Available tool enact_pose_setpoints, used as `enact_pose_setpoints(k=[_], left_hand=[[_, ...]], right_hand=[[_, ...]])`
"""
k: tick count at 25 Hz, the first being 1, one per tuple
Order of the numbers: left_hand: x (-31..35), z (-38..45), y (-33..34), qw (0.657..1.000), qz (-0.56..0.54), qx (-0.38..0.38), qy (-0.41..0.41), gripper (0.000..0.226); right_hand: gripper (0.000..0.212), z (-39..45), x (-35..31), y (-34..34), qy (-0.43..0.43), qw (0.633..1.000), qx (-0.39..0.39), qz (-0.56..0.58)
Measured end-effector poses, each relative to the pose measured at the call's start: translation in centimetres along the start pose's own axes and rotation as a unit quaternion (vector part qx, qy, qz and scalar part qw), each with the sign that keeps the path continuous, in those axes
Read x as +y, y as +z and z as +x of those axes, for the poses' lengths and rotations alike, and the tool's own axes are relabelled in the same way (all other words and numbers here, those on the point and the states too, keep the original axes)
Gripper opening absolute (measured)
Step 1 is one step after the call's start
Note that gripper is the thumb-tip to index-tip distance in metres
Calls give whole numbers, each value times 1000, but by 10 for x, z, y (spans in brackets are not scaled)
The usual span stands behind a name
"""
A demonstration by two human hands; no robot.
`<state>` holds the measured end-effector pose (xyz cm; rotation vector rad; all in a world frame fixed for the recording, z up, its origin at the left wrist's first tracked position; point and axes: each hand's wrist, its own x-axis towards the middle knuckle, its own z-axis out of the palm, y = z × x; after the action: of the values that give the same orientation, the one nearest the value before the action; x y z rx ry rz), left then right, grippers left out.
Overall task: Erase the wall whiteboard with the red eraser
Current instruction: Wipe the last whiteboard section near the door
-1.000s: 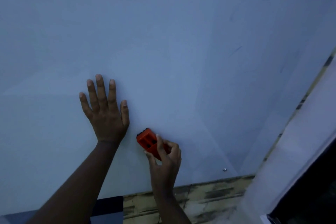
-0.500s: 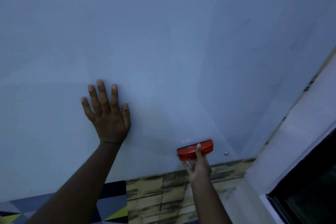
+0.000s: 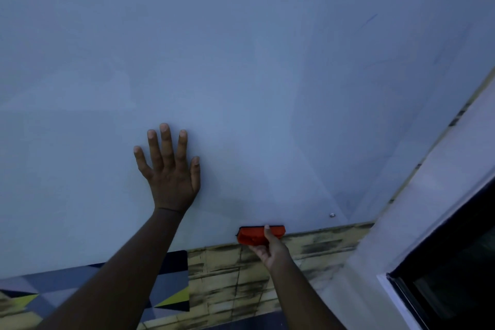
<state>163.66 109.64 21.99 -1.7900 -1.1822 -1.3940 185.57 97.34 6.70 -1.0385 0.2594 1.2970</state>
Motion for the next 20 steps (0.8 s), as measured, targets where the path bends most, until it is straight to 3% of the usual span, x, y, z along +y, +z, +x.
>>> enact_pose_setpoints(k=[7, 16, 20], left_hand=[[-4, -28, -5, 998, -5, -67, 12, 79], [-9, -71, -8, 992, -1, -124, 31, 91], [-10, -91, -6, 991, 0, -130, 38, 90]], right_hand=[[66, -13, 1, 1, -54, 998, 34, -15], [41, -121, -83, 85, -261, 965, 18, -32], [38, -110, -66, 79, -245, 969, 17, -35]])
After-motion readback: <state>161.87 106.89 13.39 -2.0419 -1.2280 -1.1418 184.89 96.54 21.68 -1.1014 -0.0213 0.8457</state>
